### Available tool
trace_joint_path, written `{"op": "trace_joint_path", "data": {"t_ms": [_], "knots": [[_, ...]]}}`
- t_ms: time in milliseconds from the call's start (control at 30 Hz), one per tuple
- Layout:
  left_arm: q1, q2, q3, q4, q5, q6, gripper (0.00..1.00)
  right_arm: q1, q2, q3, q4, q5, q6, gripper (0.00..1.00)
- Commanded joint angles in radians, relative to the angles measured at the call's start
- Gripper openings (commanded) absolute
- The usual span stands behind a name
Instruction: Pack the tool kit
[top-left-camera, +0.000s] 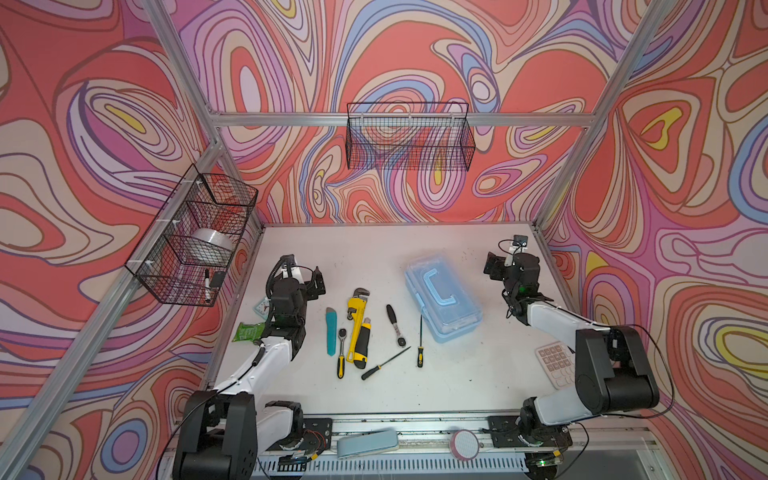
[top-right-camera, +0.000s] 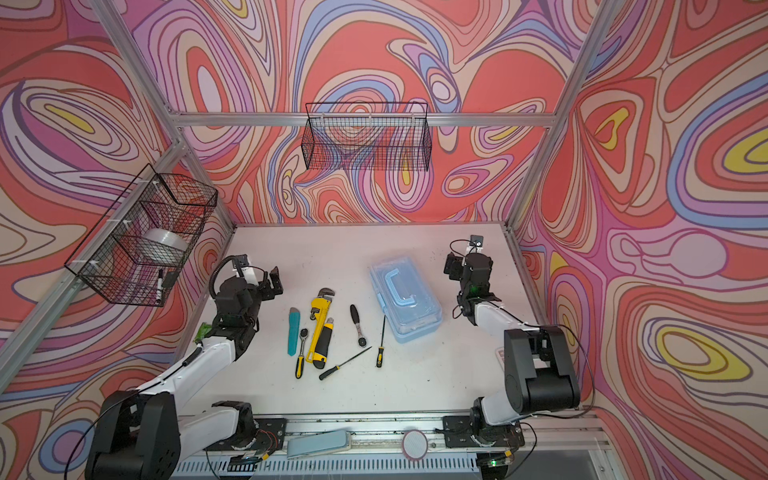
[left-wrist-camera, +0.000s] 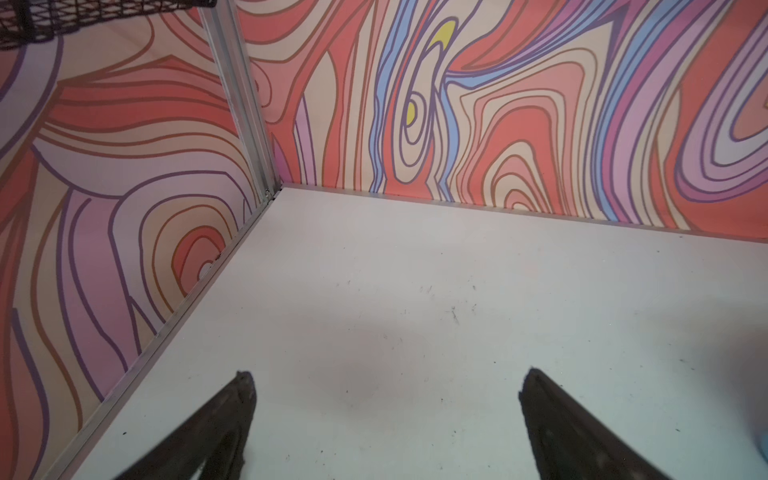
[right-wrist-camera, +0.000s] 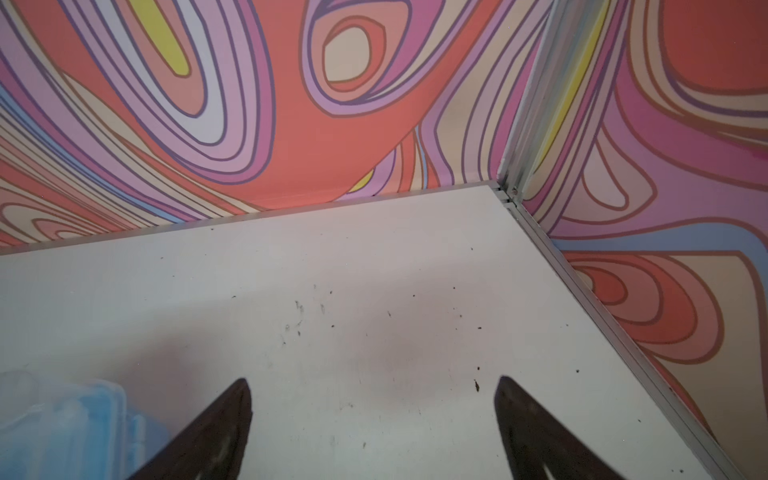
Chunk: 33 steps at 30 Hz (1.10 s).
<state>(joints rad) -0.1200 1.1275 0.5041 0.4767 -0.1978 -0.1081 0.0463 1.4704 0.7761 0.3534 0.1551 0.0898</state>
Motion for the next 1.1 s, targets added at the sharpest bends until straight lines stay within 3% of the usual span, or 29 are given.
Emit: {"op": "trace_joint_path", "data": {"t_ms": [0,167,533,633,800,1067], "knots": [[-0.120,-0.060,0.001,-0.102,-0.109,0.039,1.00,-0.002,-0.057,0.038,-0.281,-0.140,0.025,0.98],[-0.322,-0.095,0.001,-0.109,-0.220,0.111,1.00,0.013,-0.120,0.084,-0.399,-0.328,0.048,0.98],[-0.689,0.081,0.001,-0.030,-0.361,0.216,1.00,0.220,-0.060,0.193,-0.586,-0.250,-0.065,0.98],[-0.745,0.162,0.048,0.003,-0.358,0.242,0.99,0.245,-0.042,0.213,-0.613,-0.257,-0.078,0.98],[-0.773,0.237,0.055,0.044,-0.235,0.209,0.97,0.266,-0.012,0.249,-0.680,-0.257,-0.117,0.98],[-0.822,0.353,0.096,0.072,-0.192,0.225,0.97,0.288,0.041,0.290,-0.757,-0.254,-0.153,0.98]]}}
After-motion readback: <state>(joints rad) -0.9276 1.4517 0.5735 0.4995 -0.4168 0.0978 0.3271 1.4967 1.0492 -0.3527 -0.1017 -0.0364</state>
